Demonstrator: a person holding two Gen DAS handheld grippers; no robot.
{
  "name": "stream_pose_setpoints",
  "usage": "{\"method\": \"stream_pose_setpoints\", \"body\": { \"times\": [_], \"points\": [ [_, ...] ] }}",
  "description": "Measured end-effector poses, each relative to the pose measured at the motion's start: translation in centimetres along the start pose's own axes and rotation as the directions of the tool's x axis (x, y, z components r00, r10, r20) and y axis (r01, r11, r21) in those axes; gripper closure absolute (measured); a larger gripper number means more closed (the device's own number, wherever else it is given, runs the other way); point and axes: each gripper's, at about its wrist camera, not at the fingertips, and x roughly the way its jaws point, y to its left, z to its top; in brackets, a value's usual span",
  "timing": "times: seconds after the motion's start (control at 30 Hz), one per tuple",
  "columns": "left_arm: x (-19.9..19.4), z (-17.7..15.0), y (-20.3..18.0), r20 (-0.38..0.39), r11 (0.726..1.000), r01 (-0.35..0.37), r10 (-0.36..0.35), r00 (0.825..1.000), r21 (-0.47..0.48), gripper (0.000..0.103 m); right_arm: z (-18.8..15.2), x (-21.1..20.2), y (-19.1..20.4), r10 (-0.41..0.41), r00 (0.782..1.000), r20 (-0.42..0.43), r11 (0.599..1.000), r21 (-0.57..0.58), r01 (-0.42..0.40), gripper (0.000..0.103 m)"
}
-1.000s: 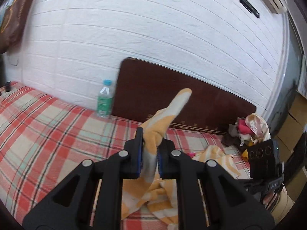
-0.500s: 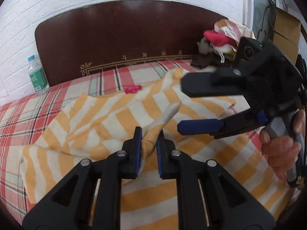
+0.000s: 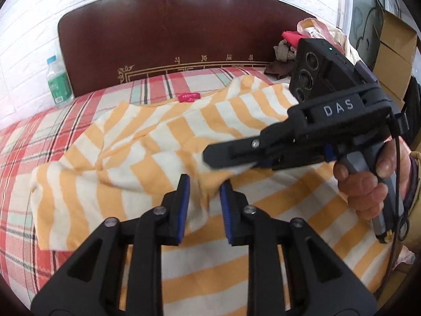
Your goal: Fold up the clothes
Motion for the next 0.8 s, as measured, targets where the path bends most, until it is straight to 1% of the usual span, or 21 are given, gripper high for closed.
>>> {"method": "stream_pose_setpoints", "body": {
  "times": [0.07,0.1,0.13,0.2,0.3,0.33,0.37,0.43,0.47,0.53,0.57,0.67,0.73,0.8],
  "points": [
    [-0.8,-0.6,0.5,-0.003,1.0,0.013,-0.013,1.0,-0.014,0.077,0.3,-0.9,0.6,-0.035,0.999,0.037,0.999,-0.033,0.036,0.095],
    [-1.2,-0.9,0.7,-0.005,1.0,0.017,-0.017,1.0,-0.017,0.075,0.2,-1.7,1.0,-0.041,0.997,0.062,0.998,-0.048,0.044,0.095],
    [-1.3,-1.2,0.9,-0.014,1.0,0.016,-0.017,1.0,-0.021,0.068,0.5,-2.5,1.4,-0.041,0.996,0.084,0.997,-0.061,0.047,0.096],
    [-1.1,-1.7,1.1,-0.036,1.0,0.006,-0.007,0.999,-0.027,0.062,1.0,-4.3,2.2,-0.051,0.99,0.131,0.994,-0.088,0.063,0.096],
    [-0.3,-1.7,1.8,-0.061,0.998,-0.045,0.043,0.997,-0.034,0.062,2.2,-7.1,4.0,-0.062,0.977,0.206,0.985,-0.146,0.093,0.097],
    [0.0,-1.6,2.1,-0.065,0.997,-0.069,0.066,0.996,-0.044,0.062,2.5,-8.1,4.5,-0.056,0.972,0.229,0.983,-0.16,0.095,0.097],
    [0.3,-1.5,2.7,-0.068,0.993,-0.102,0.098,0.993,-0.06,0.062,2.5,-9.2,4.8,-0.071,0.964,0.255,0.978,-0.172,0.117,0.097],
    [0.6,-1.2,4.4,-0.068,0.978,-0.172,0.165,0.984,-0.115,0.062,2.6,-11.5,5.3,-0.098,0.946,0.308,0.968,-0.193,0.163,0.097],
    [0.5,-1.2,5.5,-0.069,0.968,-0.194,0.185,0.98,-0.157,0.062,2.4,-12.7,5.1,-0.115,0.937,0.329,0.963,-0.193,0.186,0.097],
    [0.3,-1.3,7.7,-0.075,0.945,-0.218,0.206,0.976,-0.242,0.062,1.8,-14.6,4.0,-0.155,0.92,0.36,0.96,-0.164,0.226,0.097],
    [0.2,-1.4,8.6,-0.082,0.935,-0.229,0.215,0.973,-0.269,0.062,1.6,-15.5,3.4,-0.176,0.911,0.373,0.958,-0.148,0.246,0.097],
    [-0.1,-2.0,10.5,-0.103,0.914,-0.261,0.241,0.965,-0.309,0.062,0.5,-16.4,0.4,-0.28,0.897,0.342,0.941,-0.084,0.327,0.097],
    [-0.1,-2.4,11.2,-0.116,0.906,-0.274,0.25,0.961,-0.321,0.062,-0.3,-16.0,-1.8,-0.347,0.892,0.289,0.926,-0.05,0.375,0.096],
    [-0.1,-2.7,11.7,-0.129,0.897,-0.289,0.261,0.957,-0.334,0.062,-1.1,-15.5,-3.3,-0.39,0.884,0.257,0.912,-0.028,0.41,0.095]
  ]
}}
